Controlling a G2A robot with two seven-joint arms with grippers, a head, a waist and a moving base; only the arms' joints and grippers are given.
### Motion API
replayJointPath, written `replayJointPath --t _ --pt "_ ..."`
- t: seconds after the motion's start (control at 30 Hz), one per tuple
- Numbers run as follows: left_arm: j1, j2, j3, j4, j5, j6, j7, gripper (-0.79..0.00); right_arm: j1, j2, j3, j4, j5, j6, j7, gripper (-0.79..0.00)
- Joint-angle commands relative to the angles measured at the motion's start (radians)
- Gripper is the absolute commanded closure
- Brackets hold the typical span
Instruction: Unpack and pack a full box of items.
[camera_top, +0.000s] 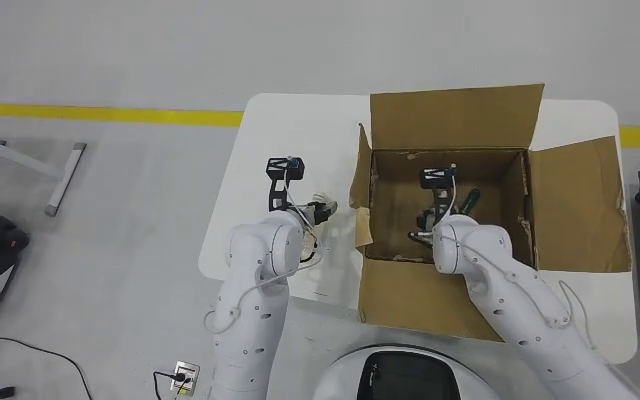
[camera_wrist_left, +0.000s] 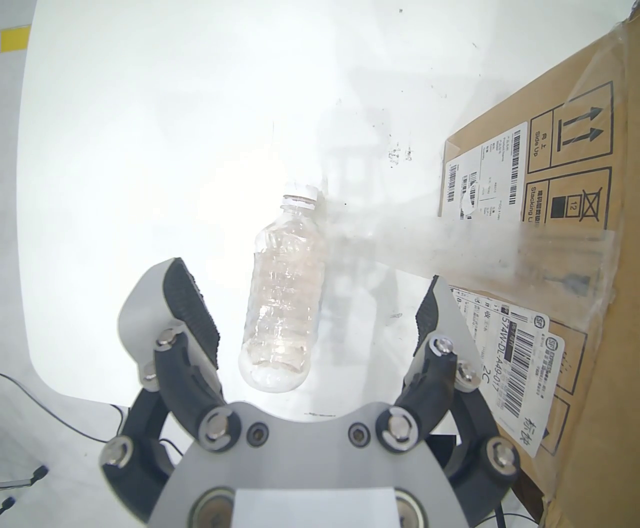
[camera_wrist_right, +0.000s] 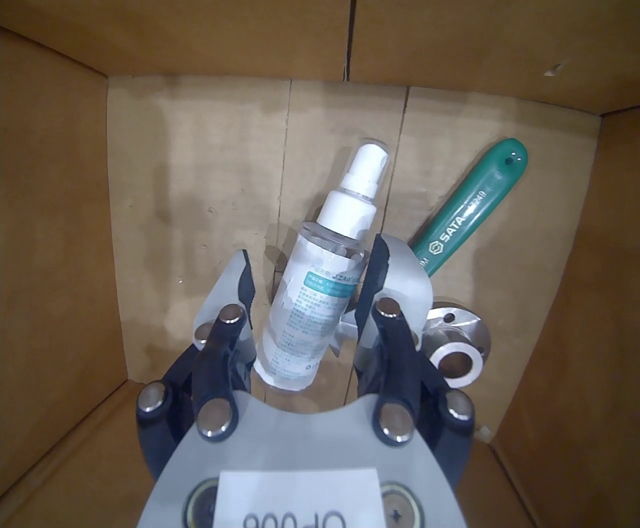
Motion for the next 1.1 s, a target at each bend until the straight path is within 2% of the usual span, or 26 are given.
replayJointPath --t 0.0,0.07,0.3,0.37,0.47,0.6,0.67,0.83,1.07 --pt "0.000 0.000 0.000 0.000 0.000 0.000 0.000 -0.785 0.006 -0.003 0.000 0.009 -0.008 -0.002 0.009 -0.234" --pt "0.000 0.000 0.000 0.000 0.000 0.000 0.000 -0.785 0.011 -0.005 0.000 0.017 -0.018 0.000 0.015 0.000" --pt "0.000 0.000 0.000 0.000 0.000 0.000 0.000 -0.785 -0.015 -0.009 0.040 -0.049 -0.020 0.001 0.005 0.000" --pt "0.000 0.000 0.000 0.000 0.000 0.000 0.000 -0.785 -0.044 -0.005 0.080 -0.118 -0.009 -0.001 0.001 0.000" --pt "0.000 0.000 0.000 0.000 0.000 0.000 0.000 -0.785 -0.120 0.006 0.170 -0.292 -0.003 -0.023 -0.024 0.000" --pt "0.000 0.000 0.000 0.000 0.000 0.000 0.000 -0.785 -0.273 0.021 0.346 -0.587 0.032 -0.081 -0.133 0.000" --pt "0.000 0.000 0.000 0.000 0.000 0.000 0.000 -0.785 -0.355 0.025 0.441 -0.673 0.091 -0.108 -0.162 0.000" --pt "0.000 0.000 0.000 0.000 0.000 0.000 0.000 -0.785 -0.460 0.027 0.742 -0.679 0.342 -0.227 -0.297 0.000" --pt "0.000 0.000 0.000 0.000 0.000 0.000 0.000 -0.785 -0.682 0.022 1.178 -0.679 0.629 -0.458 -0.371 0.000"
